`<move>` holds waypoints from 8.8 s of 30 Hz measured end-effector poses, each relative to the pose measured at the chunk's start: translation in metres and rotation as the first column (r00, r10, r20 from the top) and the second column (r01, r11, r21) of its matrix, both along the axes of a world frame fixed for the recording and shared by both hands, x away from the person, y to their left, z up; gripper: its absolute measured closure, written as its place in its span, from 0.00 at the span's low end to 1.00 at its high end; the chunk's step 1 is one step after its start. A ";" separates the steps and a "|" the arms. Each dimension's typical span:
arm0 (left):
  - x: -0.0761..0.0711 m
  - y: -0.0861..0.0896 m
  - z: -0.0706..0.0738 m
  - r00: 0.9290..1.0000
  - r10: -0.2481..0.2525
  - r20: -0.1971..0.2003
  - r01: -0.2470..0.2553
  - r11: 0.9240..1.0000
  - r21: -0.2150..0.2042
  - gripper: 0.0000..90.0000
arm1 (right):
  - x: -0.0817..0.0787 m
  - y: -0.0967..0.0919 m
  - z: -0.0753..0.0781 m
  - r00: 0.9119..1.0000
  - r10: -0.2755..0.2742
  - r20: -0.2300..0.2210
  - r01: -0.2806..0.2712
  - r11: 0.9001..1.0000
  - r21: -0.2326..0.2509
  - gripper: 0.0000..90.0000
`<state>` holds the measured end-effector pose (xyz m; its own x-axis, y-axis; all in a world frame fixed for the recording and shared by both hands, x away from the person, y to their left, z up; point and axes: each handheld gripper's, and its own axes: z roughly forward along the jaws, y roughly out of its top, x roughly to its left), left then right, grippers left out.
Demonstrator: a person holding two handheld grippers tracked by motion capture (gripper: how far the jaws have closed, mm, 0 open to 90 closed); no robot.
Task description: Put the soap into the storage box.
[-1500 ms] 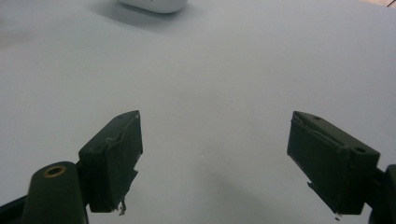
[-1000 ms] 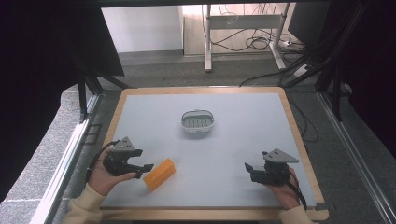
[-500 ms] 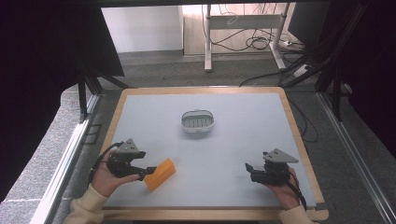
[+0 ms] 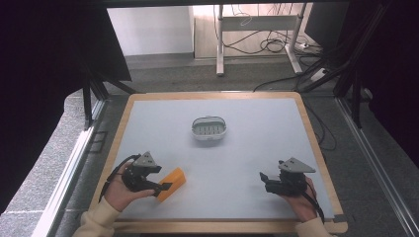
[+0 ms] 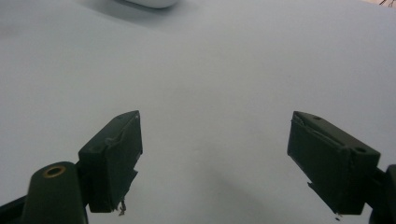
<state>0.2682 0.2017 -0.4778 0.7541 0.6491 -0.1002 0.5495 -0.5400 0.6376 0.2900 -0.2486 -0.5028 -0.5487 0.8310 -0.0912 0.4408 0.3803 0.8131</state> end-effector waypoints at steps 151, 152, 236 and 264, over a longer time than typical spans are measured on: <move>0.074 -0.023 0.048 0.999 0.004 -0.035 -0.002 0.999 0.048 0.68 | -0.001 0.001 -0.003 1.000 -0.013 -0.025 0.013 1.000 -0.023 0.20; 0.075 -0.023 0.048 0.999 0.004 -0.036 -0.002 0.999 0.044 0.68 | -0.001 0.001 -0.003 1.000 -0.013 -0.025 0.013 1.000 -0.022 0.20; 0.151 -0.060 0.066 0.998 -0.067 0.004 0.066 0.995 0.079 0.68 | 0.000 0.000 -0.004 0.999 -0.019 -0.030 0.019 1.000 -0.019 0.20; 0.176 -0.085 0.079 0.991 -0.123 0.043 0.117 0.986 0.117 0.68 | 0.000 0.001 -0.004 0.999 -0.016 -0.030 0.015 1.000 -0.020 0.20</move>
